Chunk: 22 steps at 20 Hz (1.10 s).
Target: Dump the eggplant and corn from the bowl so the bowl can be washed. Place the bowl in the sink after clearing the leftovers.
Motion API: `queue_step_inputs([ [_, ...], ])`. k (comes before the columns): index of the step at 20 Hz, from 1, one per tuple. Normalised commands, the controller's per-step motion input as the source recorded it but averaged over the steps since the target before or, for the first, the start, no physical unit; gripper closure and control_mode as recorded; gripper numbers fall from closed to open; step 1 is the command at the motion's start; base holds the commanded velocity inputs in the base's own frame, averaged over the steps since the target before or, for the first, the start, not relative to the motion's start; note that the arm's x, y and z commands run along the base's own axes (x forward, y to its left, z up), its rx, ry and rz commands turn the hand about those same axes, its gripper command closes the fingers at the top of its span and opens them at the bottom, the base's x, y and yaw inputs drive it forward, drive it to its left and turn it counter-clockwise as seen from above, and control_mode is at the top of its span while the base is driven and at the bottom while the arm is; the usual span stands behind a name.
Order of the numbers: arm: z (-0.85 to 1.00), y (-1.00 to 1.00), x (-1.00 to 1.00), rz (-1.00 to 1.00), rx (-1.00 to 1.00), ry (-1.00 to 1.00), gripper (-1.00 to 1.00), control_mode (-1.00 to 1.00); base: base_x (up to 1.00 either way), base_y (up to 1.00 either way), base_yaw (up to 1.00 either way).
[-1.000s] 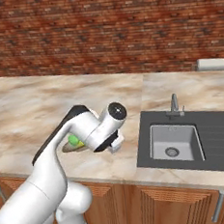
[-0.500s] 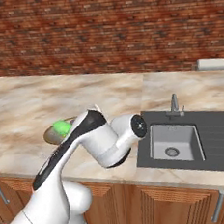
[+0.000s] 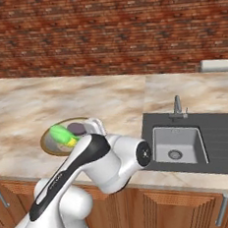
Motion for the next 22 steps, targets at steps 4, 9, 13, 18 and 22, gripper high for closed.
queue_step_inputs([
  [4,0.00,-0.05,-0.02,0.00,0.00,-0.01,1.00,-1.00,0.00,0.00,0.00],
  [9,0.00,0.00,0.00,0.00,0.00,0.00,1.00,1.00,-0.02,-0.47,0.00],
  [13,0.00,0.00,0.00,0.00,0.00,0.00,1.00,1.00,0.00,-0.76,0.00],
  [18,0.00,0.00,0.00,0.00,0.00,0.00,1.00,1.00,0.00,-0.95,0.00],
  [22,0.00,0.00,0.00,0.00,0.00,0.00,1.00,1.00,0.00,-1.00,0.00],
])
